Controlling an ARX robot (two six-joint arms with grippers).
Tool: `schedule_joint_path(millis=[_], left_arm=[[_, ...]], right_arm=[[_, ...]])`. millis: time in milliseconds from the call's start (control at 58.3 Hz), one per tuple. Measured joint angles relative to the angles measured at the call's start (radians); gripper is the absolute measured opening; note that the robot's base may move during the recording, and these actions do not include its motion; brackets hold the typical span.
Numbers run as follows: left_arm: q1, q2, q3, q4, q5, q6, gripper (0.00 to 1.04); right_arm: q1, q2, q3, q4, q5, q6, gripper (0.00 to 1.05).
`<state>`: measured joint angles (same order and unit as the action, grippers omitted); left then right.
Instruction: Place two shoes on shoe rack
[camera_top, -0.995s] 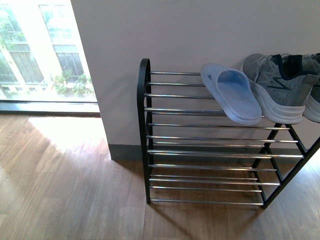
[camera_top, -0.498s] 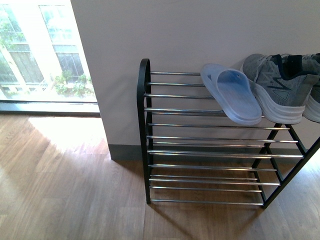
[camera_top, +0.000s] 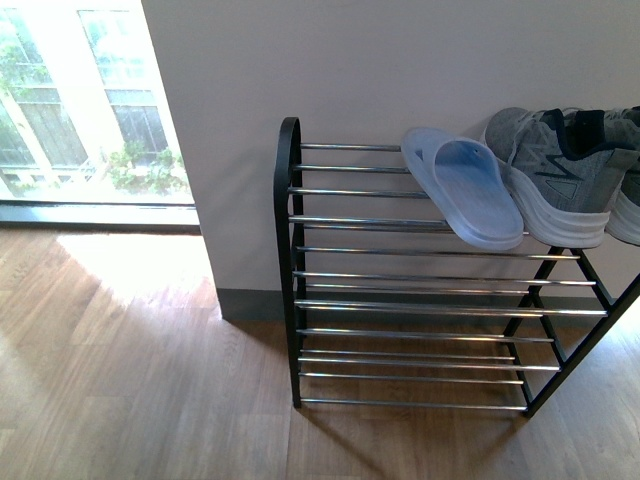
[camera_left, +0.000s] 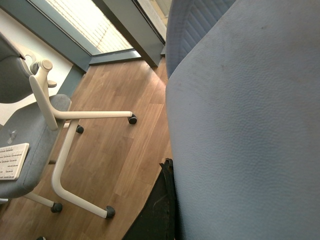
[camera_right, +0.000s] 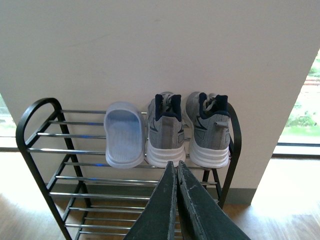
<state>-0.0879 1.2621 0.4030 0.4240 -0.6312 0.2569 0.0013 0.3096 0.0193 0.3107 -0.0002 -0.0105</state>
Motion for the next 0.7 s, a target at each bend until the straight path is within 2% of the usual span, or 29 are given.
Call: schedule_joint_path(millis=[240,343,481,669,704], left_arm=[[0.000,0.000,0.000,0.000,0.000,0.000,0.02],[0.000,0.000,0.000,0.000,0.000,0.000,0.02],[0.000,0.000,0.000,0.000,0.001,0.000,0.02],[0.000,0.000,0.000,0.000,0.000,0.000,0.02],[0.000,0.000,0.000,0.000,0.000,0.000,0.02]], right_arm=[[0.000,-0.086,0.000,-0.082,0.000,0.000,0.01],[0.000,-0.254,0.000,-0.286,0.001,0.000,0.01],[0.000,-0.299,0.000,-0.308,0.000,0.000,0.02],[0.000,-0.303,0.000,-0.309,0.000,0.000,0.28],[0.000,-0.303,0.000,-0.309,0.000,0.000,0.37]])
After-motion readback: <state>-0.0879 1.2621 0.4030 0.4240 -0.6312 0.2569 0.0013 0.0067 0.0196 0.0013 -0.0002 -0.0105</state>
